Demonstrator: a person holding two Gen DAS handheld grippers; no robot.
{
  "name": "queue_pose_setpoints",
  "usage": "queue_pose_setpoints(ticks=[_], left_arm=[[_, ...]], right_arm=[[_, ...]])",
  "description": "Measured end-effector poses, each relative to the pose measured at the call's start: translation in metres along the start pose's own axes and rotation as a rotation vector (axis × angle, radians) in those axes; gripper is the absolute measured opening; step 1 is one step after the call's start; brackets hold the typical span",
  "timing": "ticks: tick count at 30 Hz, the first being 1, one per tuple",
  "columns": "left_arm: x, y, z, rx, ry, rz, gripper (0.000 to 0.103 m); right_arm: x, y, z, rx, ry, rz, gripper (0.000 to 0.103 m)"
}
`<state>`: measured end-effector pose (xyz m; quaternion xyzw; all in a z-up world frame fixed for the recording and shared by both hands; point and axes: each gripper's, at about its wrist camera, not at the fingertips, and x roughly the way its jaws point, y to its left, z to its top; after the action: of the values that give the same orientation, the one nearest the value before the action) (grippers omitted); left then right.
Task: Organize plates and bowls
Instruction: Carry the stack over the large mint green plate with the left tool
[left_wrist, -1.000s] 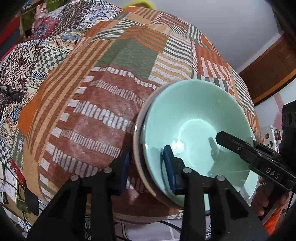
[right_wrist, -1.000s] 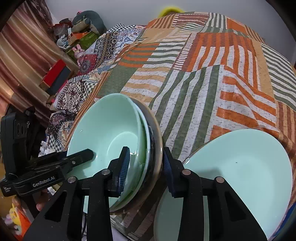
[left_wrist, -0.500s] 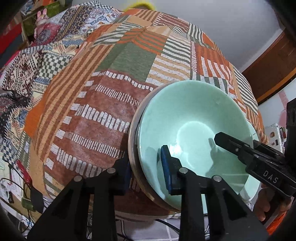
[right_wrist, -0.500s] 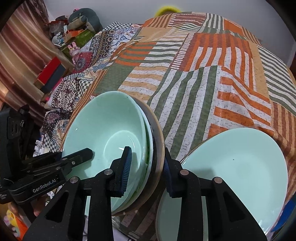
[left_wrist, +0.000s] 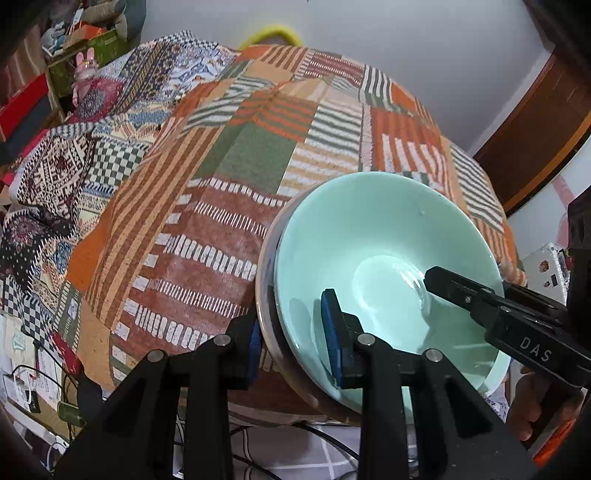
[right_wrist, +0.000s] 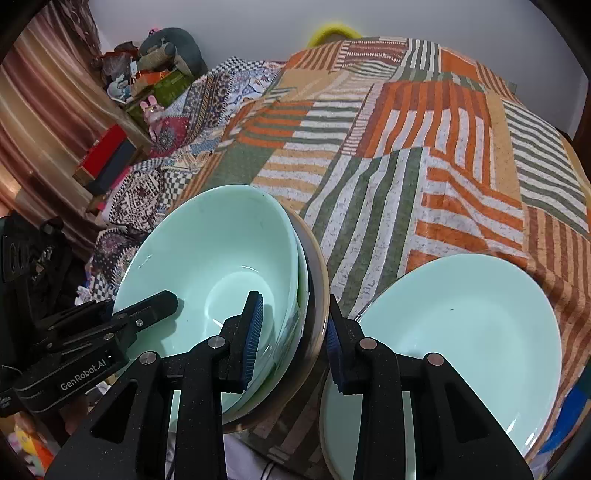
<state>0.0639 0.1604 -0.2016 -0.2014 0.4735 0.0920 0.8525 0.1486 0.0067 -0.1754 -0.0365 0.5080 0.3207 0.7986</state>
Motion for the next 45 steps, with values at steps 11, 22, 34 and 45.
queue_pose_setpoints(ticks=[11,22,34,45], left_arm=[[-0.037,-0.023,0.001,0.048,-0.077,-0.006,0.030],[-0.063,-0.055,-0.003,0.111,-0.134,-0.024,0.030],[-0.069,-0.094,-0.009,0.181,-0.136,-0.061,0.030],[-0.055,-0.128,-0.012,0.253,-0.103,-0.077,0.030]], right_arm=[[-0.036,0.000,0.000,0.002,-0.086,0.008,0.029],[-0.071,-0.012,-0.010,0.025,-0.171,0.002,0.029],[-0.100,-0.035,-0.024,0.073,-0.235,-0.033,0.029],[-0.114,-0.059,-0.039,0.128,-0.257,-0.071,0.029]])
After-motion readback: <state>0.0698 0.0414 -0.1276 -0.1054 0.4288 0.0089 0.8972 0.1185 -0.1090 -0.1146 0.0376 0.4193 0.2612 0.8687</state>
